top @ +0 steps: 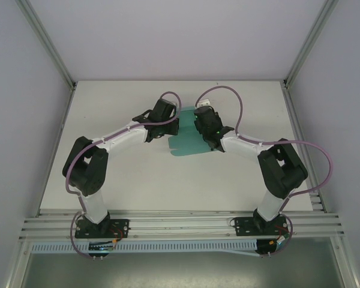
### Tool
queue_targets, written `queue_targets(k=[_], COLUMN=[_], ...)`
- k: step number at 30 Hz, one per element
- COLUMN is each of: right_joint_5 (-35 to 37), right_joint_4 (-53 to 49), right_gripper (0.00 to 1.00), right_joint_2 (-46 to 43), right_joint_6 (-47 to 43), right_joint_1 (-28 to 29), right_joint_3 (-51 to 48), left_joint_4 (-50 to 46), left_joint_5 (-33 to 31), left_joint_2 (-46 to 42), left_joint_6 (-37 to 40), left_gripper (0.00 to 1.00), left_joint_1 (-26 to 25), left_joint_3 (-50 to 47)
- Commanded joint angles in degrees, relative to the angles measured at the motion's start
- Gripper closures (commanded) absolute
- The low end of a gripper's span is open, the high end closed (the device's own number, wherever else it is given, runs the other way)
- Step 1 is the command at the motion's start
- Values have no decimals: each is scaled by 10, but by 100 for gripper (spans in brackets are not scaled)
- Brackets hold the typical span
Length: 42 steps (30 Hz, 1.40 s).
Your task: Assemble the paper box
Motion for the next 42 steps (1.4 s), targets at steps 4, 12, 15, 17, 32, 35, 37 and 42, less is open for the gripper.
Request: queue_targets(k=[4, 12, 15, 17, 32, 35, 37, 42], right_joint_5=[231, 194, 126, 63, -386, -369, -348, -251], right_joint_4=[-243, -219, -175, -142, 7, 17, 31, 28], right_gripper=[100, 97, 87, 81, 2, 1, 1, 1], right_joint_2=[25, -3, -18, -26, -164, -205, -237, -306], right_joint_6=[156, 253, 197, 163, 67, 85, 99, 143], right_joint_1=[-70, -70, -72, -72, -81, -82, -85, -102], right_joint_3=[58, 54, 37, 22, -75, -97, -118, -162], left_joint_4=[-71, -59, -33, -19, -40, -43, -46, -59], left_joint_5=[-72, -43, -15, 2, 11, 18, 27, 71], left_joint_2=[-56, -52, -55, -56, -32, -30, -28, -30], left_joint_6=[0, 8, 18, 24, 21, 28, 42, 154], left_gripper=[100, 100, 100, 100, 100, 100, 100, 100], left_joint_1=[26, 26, 25, 26, 26, 25, 26, 26], left_joint_3=[12, 12, 0, -3, 22, 24, 26, 30])
